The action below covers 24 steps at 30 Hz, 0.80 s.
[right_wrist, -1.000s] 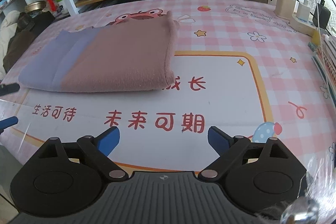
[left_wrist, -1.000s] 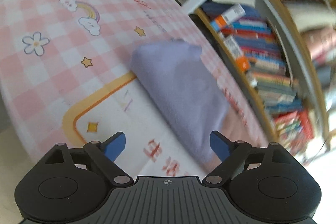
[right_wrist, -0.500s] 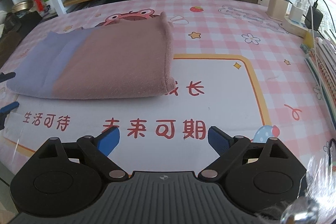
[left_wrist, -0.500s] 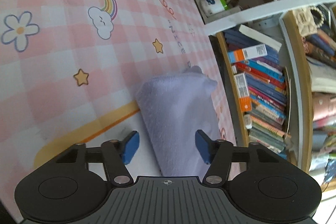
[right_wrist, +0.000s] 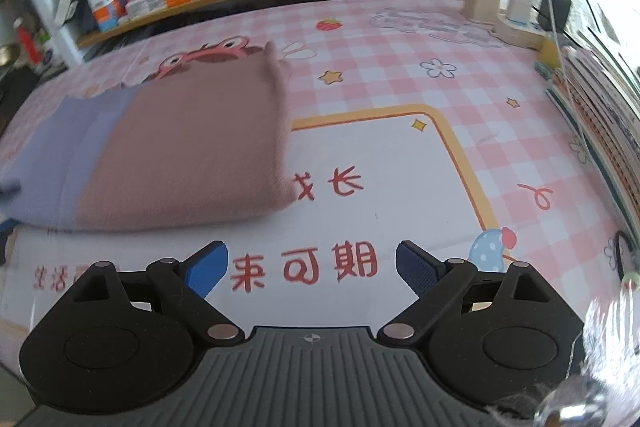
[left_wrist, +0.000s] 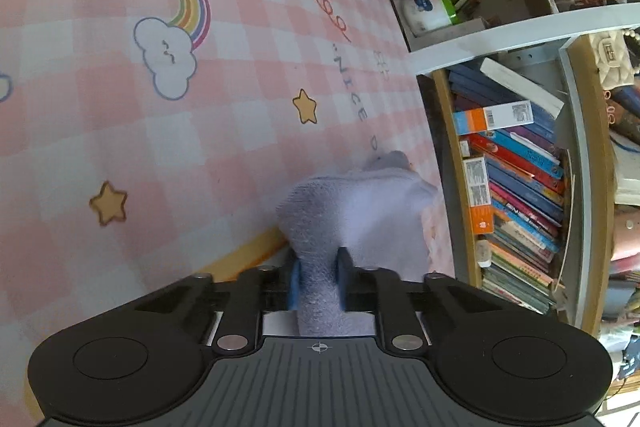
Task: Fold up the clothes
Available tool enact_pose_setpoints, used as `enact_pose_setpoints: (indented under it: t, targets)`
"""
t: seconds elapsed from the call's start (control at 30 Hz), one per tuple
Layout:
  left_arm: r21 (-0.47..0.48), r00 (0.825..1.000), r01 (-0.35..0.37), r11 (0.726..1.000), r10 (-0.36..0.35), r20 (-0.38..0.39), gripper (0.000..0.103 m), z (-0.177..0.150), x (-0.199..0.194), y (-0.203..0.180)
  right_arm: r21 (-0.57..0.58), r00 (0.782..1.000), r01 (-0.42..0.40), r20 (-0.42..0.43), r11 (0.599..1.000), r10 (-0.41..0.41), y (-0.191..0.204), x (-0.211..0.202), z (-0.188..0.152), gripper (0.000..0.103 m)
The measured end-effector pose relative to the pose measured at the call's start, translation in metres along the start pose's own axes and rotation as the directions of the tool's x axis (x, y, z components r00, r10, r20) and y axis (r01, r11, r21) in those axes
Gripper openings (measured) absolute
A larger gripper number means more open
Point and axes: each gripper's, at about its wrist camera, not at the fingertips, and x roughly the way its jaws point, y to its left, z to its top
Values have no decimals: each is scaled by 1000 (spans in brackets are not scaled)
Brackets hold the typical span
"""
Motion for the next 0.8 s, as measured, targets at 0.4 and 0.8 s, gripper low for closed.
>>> enact_pose_setpoints:
  t: [0.4,0.8]
  targets:
    - [145,999,37,989,-42,30,9,39,-35,13,215,984,-157,-54,964,173,15,29,18,43]
    - [144,999,42,989,-43,3,21,48,-9,13,183,976,-173,-102,968,194,32,46,20,25]
